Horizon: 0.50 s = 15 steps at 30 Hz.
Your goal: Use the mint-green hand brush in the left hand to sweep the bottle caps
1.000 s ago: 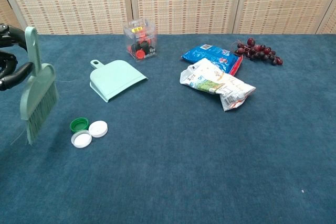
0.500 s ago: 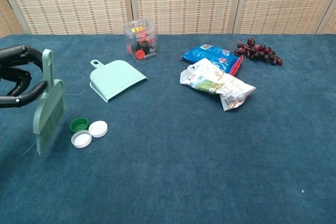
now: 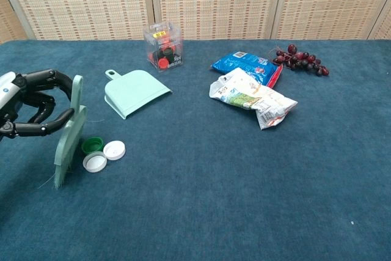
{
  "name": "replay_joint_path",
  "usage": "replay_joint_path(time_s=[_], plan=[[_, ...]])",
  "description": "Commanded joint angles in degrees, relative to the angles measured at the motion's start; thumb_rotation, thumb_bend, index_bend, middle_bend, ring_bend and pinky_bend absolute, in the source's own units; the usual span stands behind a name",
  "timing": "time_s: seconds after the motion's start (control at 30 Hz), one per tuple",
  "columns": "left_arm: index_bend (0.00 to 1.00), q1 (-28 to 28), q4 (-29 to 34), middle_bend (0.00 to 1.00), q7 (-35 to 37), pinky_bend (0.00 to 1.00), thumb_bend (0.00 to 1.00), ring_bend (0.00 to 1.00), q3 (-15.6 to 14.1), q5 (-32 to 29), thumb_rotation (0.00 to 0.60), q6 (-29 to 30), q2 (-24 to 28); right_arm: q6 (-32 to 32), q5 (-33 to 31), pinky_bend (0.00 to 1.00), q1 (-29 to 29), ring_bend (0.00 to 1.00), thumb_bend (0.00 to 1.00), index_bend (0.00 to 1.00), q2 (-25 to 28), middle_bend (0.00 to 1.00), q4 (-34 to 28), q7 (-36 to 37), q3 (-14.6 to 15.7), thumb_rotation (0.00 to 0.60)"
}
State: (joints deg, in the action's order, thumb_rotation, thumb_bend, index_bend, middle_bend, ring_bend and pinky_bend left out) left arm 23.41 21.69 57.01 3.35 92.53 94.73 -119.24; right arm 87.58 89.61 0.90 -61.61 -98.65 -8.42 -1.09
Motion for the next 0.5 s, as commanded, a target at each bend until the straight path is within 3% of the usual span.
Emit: replay_joint_path(time_s=[0.03,0.5], plan=[[0.8,0.7,-0.6,0.97,0.5,0.9,0.71,0.86,-0.5,0.3,0.6,0.4,-1.3,-0.1,-0.1,0.0,0.0,0.0,0.18,0.0,0.1,0.0,-0.1,0.0,0.0,0.6],[0.8,4.8,-2.8,0.97,1.1,0.9,0.71,0.86,-2.9,2.5,0.6,0.2,-8.7,0.9,0.0,0.0,-0.7,0.0,0.18,0.0,0.9,0.0,-0.4,0.9,0.0,0.6]])
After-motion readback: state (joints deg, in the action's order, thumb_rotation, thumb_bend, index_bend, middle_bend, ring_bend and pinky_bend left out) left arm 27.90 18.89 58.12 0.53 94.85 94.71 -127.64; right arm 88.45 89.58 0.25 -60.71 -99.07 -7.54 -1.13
